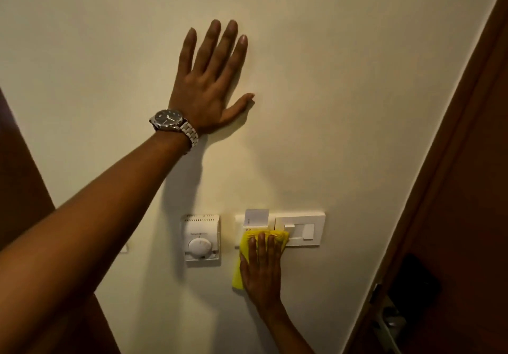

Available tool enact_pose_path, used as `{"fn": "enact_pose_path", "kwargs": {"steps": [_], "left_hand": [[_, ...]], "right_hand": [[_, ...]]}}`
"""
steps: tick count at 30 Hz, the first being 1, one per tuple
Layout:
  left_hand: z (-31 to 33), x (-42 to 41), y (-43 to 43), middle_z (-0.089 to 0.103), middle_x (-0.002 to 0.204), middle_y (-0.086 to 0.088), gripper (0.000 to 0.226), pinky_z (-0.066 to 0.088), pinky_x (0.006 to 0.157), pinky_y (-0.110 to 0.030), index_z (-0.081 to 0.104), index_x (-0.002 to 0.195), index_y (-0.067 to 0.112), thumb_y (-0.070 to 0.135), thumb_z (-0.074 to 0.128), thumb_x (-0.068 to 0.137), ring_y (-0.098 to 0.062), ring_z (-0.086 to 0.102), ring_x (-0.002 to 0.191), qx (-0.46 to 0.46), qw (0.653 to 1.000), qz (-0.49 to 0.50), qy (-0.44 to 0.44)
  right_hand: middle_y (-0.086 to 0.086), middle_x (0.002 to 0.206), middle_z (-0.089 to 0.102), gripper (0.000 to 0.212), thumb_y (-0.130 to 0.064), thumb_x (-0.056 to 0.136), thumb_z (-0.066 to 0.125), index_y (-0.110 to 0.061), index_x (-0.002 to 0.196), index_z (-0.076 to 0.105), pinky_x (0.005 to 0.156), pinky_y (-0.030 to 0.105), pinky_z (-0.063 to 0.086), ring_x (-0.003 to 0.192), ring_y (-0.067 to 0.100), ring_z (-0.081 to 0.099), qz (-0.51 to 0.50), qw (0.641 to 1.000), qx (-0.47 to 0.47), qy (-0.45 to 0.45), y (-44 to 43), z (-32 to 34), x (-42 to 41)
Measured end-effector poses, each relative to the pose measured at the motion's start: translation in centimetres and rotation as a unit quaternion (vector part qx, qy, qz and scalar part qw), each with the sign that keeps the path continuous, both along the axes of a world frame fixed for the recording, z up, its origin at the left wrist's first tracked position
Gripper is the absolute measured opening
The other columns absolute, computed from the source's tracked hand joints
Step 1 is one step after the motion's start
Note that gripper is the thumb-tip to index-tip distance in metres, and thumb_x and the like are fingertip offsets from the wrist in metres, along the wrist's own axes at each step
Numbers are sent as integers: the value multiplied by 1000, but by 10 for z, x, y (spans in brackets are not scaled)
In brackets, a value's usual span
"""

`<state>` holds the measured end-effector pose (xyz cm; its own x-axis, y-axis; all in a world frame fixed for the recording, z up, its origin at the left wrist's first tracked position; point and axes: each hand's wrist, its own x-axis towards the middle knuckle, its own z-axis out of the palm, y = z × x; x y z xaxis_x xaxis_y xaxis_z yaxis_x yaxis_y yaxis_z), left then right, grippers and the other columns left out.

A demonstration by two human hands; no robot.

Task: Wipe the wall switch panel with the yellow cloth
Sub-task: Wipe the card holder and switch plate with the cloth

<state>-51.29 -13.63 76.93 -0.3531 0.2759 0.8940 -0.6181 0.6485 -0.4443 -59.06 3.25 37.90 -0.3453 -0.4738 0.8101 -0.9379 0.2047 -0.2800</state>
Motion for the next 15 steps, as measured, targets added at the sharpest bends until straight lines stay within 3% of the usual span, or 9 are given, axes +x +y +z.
{"fn": "enact_pose_path", "kwargs": {"steps": [6,10,15], "left_hand": [[2,2,1,23,169,-17,83,22,126,-63,22,165,12,69,29,106,-39,22,157,8,1000,6,1],[1,1,3,26,168,-18,81,24,125,-65,23,164,12,68,28,106,-39,25,156,1,1000,13,9],[1,2,5,26,168,-19,81,24,125,-65,24,164,11,68,28,106,-40,25,156,7,1000,14,9]], "right_hand": [[17,167,1,75,-24,99,49,-6,159,8,115,60,23,153,38,5,-16,995,18,101,8,-16,-6],[14,167,6,60,-31,108,35,-9,159,13,124,57,12,153,38,8,-15,998,-28,57,-5,2,-11],[15,167,1,58,-30,110,30,-8,159,8,112,62,27,154,37,5,-11,995,6,99,4,-28,-13]]}}
